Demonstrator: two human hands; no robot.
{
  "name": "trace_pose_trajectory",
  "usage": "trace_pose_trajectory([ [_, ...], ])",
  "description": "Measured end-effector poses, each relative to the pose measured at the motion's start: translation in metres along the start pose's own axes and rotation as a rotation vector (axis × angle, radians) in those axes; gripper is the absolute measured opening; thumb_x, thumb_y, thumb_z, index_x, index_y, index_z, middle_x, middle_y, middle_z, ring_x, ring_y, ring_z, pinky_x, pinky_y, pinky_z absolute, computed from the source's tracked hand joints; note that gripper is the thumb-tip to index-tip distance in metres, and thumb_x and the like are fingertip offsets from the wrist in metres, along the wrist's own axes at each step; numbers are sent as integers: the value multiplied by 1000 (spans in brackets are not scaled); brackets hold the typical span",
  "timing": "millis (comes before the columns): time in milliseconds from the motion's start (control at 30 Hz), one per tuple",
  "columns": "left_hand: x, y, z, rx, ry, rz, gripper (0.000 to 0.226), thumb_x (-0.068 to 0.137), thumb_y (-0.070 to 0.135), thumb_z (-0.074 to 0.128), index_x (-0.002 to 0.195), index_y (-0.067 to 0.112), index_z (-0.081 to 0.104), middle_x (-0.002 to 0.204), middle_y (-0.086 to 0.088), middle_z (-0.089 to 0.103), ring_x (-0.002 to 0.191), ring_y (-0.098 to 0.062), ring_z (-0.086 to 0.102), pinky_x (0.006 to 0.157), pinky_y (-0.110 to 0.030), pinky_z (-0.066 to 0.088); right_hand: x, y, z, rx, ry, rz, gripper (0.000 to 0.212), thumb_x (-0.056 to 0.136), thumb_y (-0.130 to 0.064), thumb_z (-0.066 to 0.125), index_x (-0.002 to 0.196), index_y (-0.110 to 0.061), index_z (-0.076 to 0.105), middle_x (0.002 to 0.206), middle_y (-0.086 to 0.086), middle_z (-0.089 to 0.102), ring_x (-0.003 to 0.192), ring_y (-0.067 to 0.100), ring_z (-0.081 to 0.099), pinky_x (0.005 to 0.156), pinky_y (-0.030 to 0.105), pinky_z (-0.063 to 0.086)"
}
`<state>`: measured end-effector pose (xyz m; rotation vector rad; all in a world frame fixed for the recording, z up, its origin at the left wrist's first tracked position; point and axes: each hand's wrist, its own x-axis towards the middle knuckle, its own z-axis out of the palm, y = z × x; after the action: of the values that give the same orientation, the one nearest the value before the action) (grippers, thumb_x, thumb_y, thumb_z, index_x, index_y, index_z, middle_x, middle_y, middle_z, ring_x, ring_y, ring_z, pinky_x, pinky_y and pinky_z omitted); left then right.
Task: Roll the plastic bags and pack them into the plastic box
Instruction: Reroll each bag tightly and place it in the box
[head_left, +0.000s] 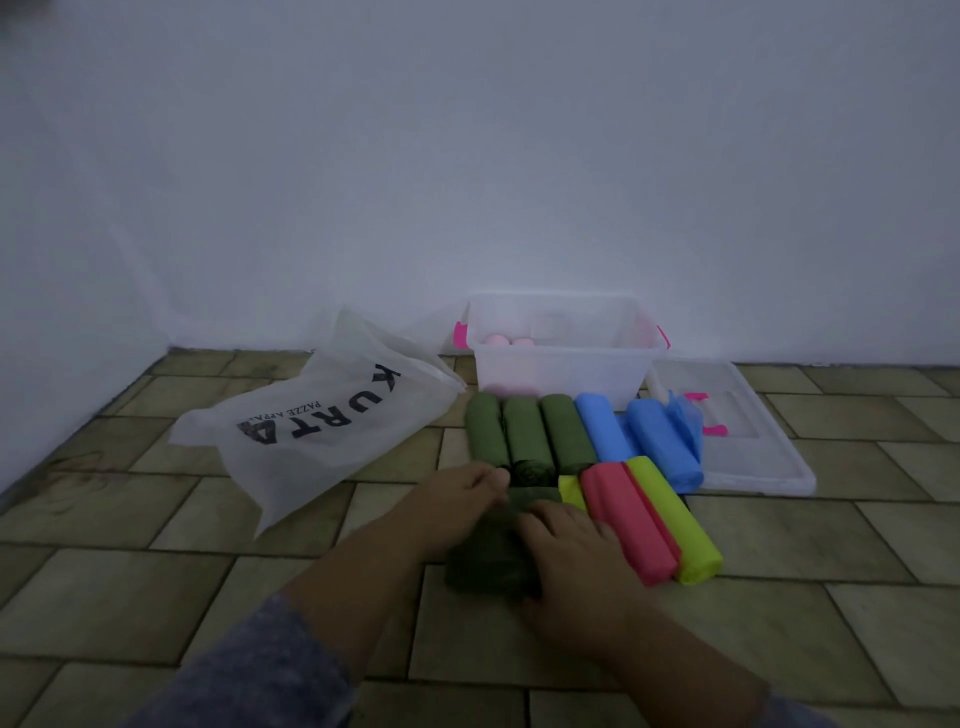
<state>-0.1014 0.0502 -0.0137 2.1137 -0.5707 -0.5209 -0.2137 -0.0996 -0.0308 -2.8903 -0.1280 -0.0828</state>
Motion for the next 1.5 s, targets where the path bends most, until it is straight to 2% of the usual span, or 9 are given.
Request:
trace_pose_trajectory([
  [167,12,6,1,-31,-133,-193,65,88,69,26,123,26,60,124,-2,63,117,-17,53,106,-37,36,12,-4,-1,-93,-151,-10,74,79,-45,59,143,-31,24,134,-2,44,126,21,37,105,44,26],
  [467,13,8,1,10,-224,-251,76,88,70,18,136,20,50,128,0,62,127,-18,47,106,-37,26,4,1,-19,106,-351,-80,63,77,-24,65,125,-45,30,126,-9,56,111,17,53,96,38,31],
  [633,10,8,1,75,-215,-226,69,91,66,22,130,20,57,130,1,60,126,-18,47,106,-34,29,2,5,-23,125,-370,-75,65,78,-27,64,132,-44,31,133,-7,49,119,18,45,100,39,31],
  [800,0,1,0,389,-98,-61,38,99,41,37,129,27,54,135,-2,54,118,-17,49,92,-29,36,5,4,-20,115,-361,-129,60,82,-25,59,129,-52,33,136,-11,48,120,18,40,98,44,29],
  [933,-9,-11,-14,323,-99,-103,31,98,40,37,113,29,63,121,-1,60,102,-12,51,86,-29,39,13,-4,-11,25,-278,-211,63,85,-24,54,134,-53,28,144,-13,37,129,19,29,101,48,24],
  [1100,-13,-18,-29,195,-127,-283,50,94,59,30,112,26,64,122,-9,58,100,-17,52,93,-34,39,12,-15,3,109,-192,-83,82,68,-61,57,136,-56,11,152,-10,14,141,22,13,107,53,23],
  [1233,-15,-10,-32,6,-101,-392,69,88,69,32,122,17,60,133,-15,51,120,-29,48,107,-47,35,16,-41,15,164,-117,53,111,43,-96,43,137,-56,1,156,-6,3,143,27,7,108,59,19],
  [1333,-15,-3,-34,48,-69,-370,72,89,69,24,126,17,58,139,-16,46,125,-30,43,108,-45,30,26,-54,21,146,-92,148,118,37,-98,41,138,-52,1,157,-3,0,144,29,4,107,62,17],
  [1500,-14,-6,-34,28,-65,-346,75,89,68,21,130,17,57,143,-16,44,129,-30,41,112,-49,27,27,-61,28,107,-38,193,100,48,-84,46,134,-46,14,153,1,13,140,31,14,103,61,23],
])
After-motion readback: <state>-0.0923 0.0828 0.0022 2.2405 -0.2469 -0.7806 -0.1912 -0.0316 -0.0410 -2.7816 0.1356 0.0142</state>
